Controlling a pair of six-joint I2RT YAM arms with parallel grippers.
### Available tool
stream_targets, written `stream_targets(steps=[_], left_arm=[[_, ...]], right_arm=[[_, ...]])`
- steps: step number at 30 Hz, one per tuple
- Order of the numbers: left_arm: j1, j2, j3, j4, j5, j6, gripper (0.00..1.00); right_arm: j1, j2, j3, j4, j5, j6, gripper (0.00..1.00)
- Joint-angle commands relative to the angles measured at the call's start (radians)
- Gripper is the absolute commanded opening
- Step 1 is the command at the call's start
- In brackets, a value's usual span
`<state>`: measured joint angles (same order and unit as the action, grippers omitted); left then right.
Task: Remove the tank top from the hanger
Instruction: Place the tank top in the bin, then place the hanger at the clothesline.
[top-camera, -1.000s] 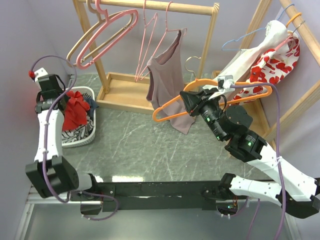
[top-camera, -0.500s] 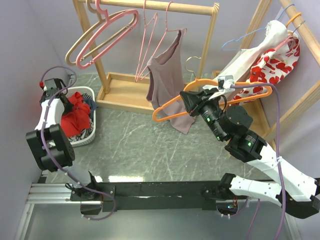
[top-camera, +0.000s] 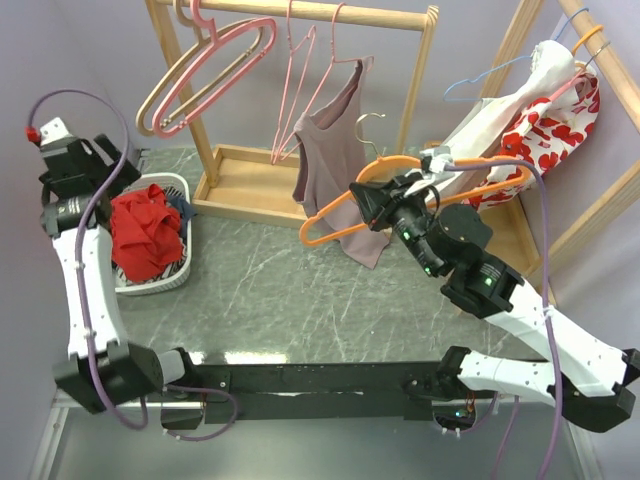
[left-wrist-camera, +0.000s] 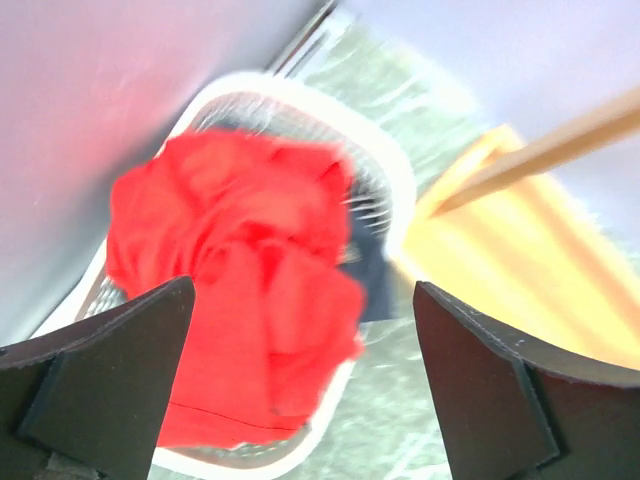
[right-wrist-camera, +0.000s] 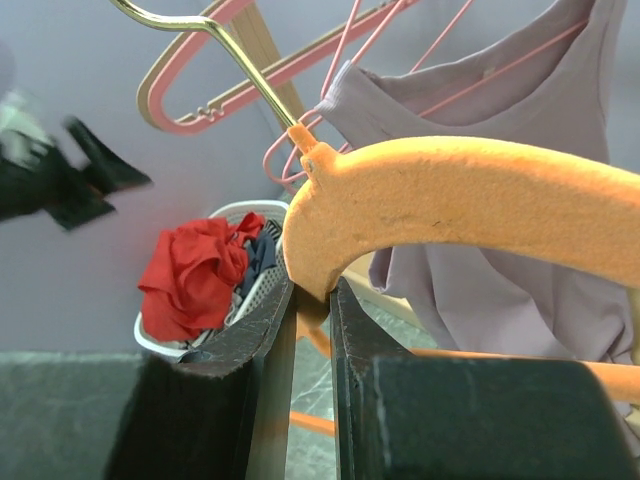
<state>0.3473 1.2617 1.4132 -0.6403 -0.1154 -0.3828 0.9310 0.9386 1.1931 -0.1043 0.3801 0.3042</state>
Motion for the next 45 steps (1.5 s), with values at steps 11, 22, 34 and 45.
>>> stream_targets(steps=[11,22,34,45], left_arm=[[-0.066,-0.467,-0.175,0.198,0.993,-0.013,0.99],[-0.321,-0.388,-0.227,0.401,1.143,-0.099,0.99],[-0.843,-0.226,-0.148,0.312,0.763,0.022,0.99],[-0.866,-0.257,-0.146,0.286,0.616,0.03,0.14]], right_arm=[[-0.024,0.138,0.189,0.025,-0.197,0.01,0.01],[-0.026,0.195,0.229,0.0,-0.377,0.059,0.01],[-0.034,0.227,0.252,-0.003,-0.422,0.076,0.01],[-0.037,0.207,0.226,0.0,-0.388,0.087,0.01]])
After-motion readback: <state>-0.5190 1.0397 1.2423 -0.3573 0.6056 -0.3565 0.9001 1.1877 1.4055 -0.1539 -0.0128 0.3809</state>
